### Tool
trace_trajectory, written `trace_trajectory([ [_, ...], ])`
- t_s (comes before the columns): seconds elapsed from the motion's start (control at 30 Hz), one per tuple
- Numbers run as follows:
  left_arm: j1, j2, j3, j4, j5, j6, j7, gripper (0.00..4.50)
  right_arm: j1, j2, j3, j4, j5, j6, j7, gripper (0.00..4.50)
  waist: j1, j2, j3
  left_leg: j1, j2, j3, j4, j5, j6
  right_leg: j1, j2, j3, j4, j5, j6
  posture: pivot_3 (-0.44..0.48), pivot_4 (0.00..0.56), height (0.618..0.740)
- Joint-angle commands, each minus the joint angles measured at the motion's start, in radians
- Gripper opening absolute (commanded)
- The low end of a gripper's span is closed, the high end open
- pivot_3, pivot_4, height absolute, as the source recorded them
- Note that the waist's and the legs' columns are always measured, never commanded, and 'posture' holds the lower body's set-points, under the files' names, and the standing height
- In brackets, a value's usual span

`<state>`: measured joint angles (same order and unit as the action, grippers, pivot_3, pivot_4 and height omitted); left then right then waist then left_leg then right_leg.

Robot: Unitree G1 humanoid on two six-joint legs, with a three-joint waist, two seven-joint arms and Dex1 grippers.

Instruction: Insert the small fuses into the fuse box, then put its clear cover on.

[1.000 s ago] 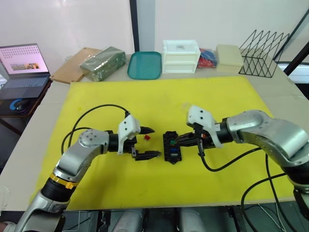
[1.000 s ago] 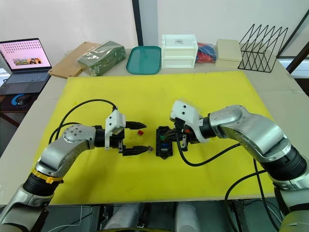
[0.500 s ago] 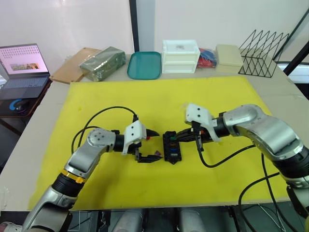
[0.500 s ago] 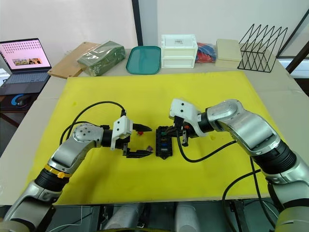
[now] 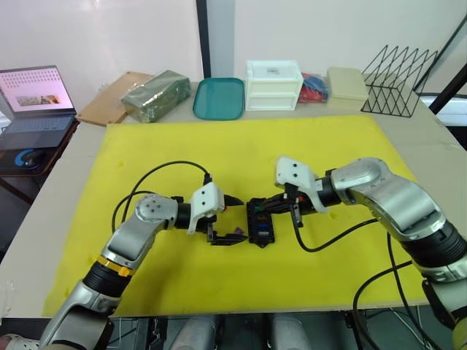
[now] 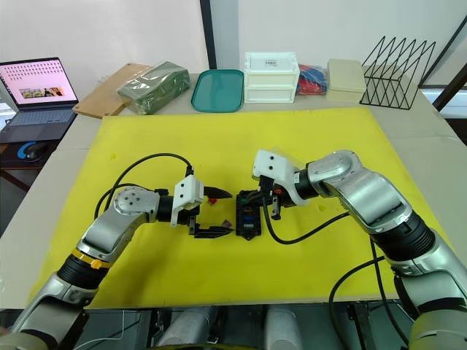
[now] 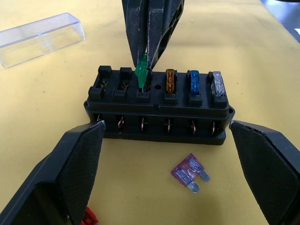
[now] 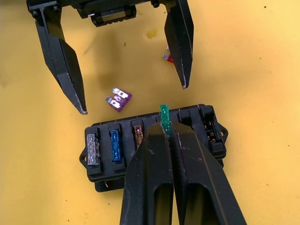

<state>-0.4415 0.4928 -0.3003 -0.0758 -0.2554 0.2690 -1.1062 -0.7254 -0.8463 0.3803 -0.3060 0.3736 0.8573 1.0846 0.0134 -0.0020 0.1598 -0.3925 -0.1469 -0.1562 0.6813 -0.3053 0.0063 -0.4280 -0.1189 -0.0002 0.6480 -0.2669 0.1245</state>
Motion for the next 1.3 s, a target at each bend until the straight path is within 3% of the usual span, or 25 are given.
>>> trace_trajectory([
  [0.03, -0.009, -0.005, 0.012, -0.015, -0.002, -0.012, 0.005, 4.46, -0.014, 0.002, -0.01, -0.008, -0.016, -0.017, 0.014, 0.0, 0.0, 0.0, 0.0, 0.0, 0.0, 0.0, 0.0, 0.0, 0.0, 0.0, 0.0, 0.0, 0.0, 0.0, 0.0, 0.0, 0.15, 0.74],
  [1.3, -0.015, -0.02, 0.011, -0.028, 0.007, -0.008, 0.028, 4.46, 0.015, 0.002, 0.092, 0.039, -0.186, -0.095, 0.076, 0.0, 0.0, 0.0, 0.0, 0.0, 0.0, 0.0, 0.0, 0.0, 0.0, 0.001, 0.0, 0.0, 0.0, 0.0, 0.0, 0.0, 0.15, 0.74],
])
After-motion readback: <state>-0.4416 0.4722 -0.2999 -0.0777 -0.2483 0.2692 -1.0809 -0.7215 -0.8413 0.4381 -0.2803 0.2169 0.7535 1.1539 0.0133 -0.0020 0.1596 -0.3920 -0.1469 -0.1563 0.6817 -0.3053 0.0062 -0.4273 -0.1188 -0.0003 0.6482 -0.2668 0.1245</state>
